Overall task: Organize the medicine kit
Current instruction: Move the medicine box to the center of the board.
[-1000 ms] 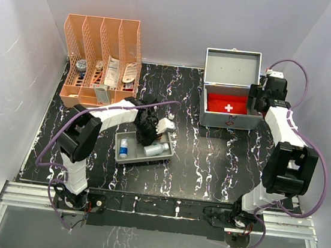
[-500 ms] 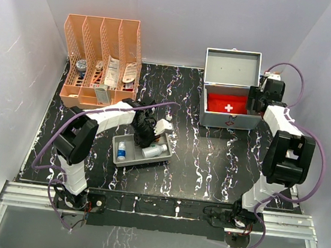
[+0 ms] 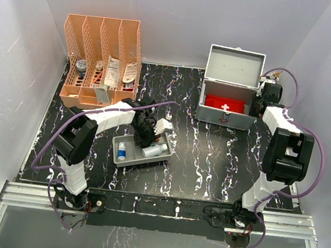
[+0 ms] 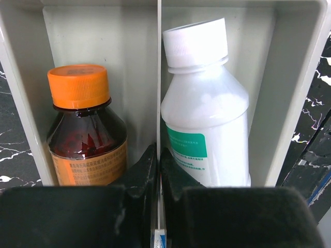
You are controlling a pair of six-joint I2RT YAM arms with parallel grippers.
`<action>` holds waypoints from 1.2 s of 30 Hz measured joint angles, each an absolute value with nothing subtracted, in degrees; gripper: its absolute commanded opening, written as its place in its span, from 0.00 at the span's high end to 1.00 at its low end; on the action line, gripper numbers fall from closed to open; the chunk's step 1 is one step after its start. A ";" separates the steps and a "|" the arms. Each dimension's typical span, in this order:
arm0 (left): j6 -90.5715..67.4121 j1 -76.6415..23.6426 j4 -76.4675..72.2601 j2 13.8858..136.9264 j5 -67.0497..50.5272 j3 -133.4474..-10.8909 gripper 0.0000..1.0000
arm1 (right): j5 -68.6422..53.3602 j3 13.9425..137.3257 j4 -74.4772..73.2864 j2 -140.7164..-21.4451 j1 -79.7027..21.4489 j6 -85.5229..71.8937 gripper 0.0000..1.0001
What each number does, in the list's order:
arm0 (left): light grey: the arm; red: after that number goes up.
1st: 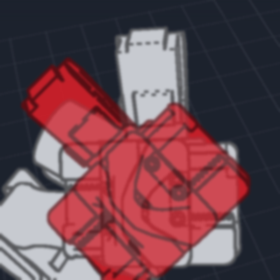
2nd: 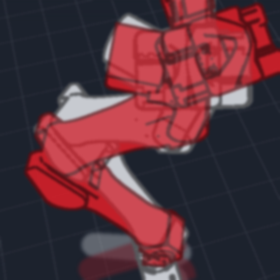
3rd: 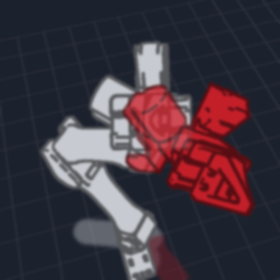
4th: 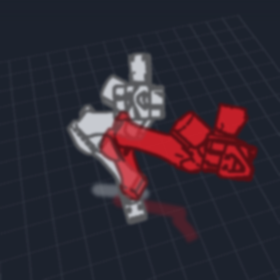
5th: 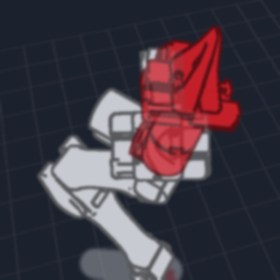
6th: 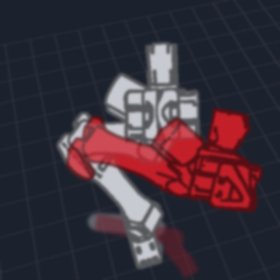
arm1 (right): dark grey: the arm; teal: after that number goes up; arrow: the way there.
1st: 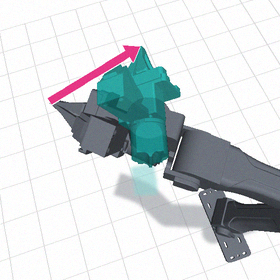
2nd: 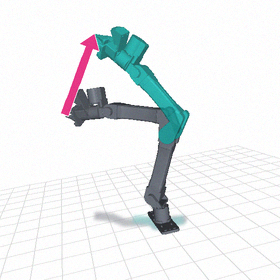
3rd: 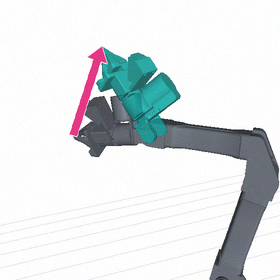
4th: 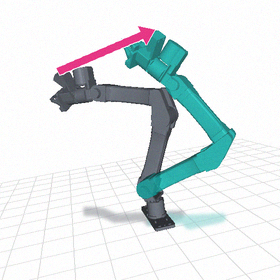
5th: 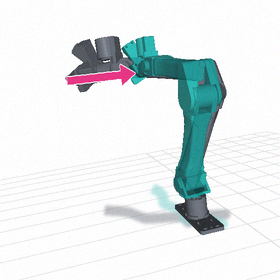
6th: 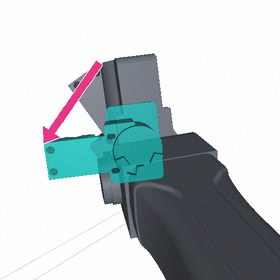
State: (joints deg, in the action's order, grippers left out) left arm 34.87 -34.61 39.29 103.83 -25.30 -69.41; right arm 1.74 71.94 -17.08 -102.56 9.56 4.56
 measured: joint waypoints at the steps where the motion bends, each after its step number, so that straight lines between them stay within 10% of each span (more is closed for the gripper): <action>1: 34.79 -34.61 39.29 103.72 -25.28 -69.41 1.00 | 1.52 71.24 -16.69 -102.02 9.56 4.43 0.96; 36: 35.40 -34.61 37.43 97.14 -18.09 -64.03 1.00 | 2.13 56.36 -22.98 -85.43 -2.63 4.34 1.00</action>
